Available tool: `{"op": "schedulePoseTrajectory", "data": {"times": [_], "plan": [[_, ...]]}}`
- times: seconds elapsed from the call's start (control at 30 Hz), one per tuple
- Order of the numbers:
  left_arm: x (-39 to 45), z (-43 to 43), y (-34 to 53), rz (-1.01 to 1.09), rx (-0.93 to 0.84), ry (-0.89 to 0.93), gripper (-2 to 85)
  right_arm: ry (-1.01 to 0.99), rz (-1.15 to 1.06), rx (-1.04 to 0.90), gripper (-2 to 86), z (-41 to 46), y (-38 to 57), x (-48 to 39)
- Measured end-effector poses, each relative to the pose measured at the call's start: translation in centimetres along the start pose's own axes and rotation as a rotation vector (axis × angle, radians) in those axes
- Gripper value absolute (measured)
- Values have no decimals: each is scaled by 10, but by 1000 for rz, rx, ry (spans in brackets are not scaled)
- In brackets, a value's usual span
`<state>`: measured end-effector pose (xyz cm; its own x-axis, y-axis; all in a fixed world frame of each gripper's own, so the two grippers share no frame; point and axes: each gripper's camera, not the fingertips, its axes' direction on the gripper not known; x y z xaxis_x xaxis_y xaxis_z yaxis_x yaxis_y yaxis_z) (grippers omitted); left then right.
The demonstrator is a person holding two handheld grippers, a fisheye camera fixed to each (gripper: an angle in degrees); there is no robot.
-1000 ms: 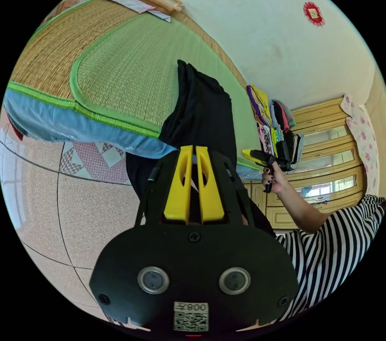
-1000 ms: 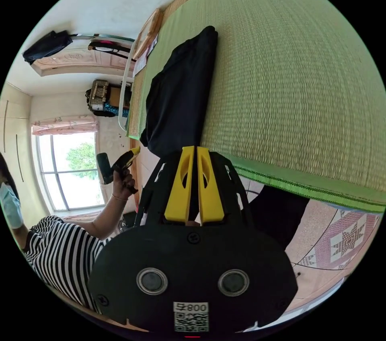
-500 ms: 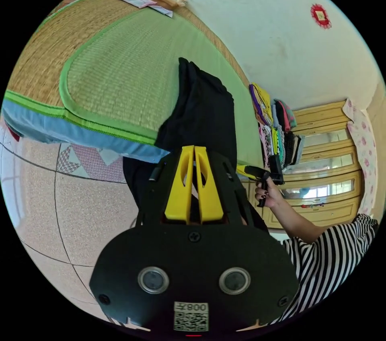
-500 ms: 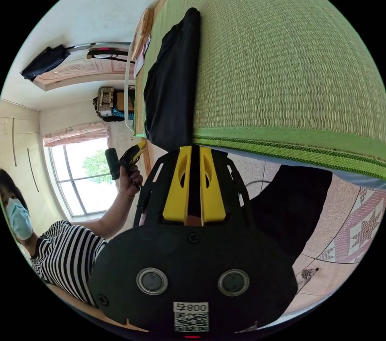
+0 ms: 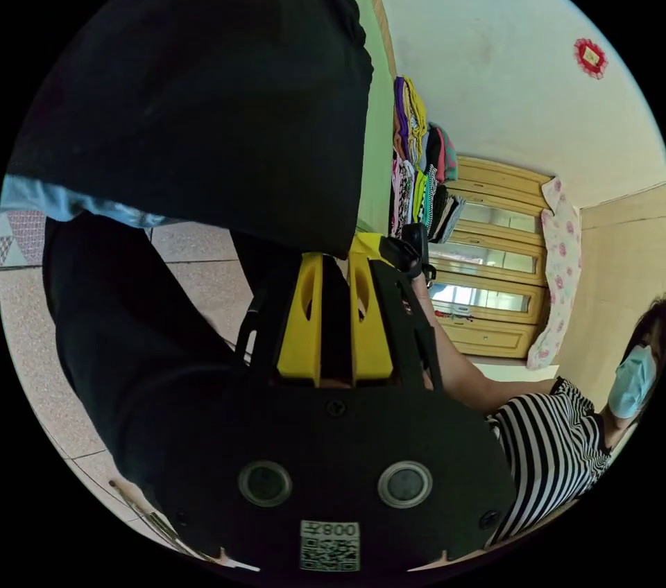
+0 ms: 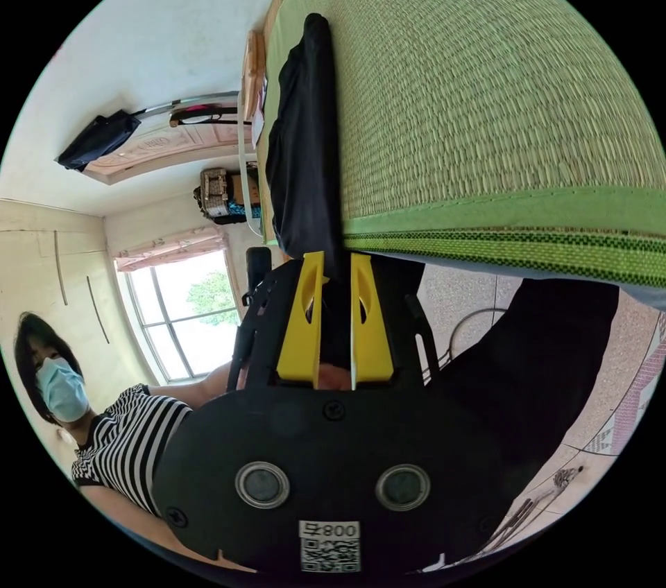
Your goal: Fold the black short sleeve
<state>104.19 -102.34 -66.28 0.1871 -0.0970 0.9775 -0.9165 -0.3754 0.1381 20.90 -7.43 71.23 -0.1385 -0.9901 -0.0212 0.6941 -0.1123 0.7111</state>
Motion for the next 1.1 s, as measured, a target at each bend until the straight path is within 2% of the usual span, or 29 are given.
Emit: {"op": "schedulePoseTrajectory", "data": {"times": [0.43,0.77,1.0,1.1], "plan": [[-17,29,11,-8,33,26,23,-109,20,-14,74,31,8,35],[-39,35,39,11,41,28,18,-187,12,3,23,35,20,44],[-77,-6,81,-40,179,83,49,-217,-45,9,17,34,24,22],[-99,-23,97,-80,271,170,80,-225,-76,12,16,31,24,9]]}}
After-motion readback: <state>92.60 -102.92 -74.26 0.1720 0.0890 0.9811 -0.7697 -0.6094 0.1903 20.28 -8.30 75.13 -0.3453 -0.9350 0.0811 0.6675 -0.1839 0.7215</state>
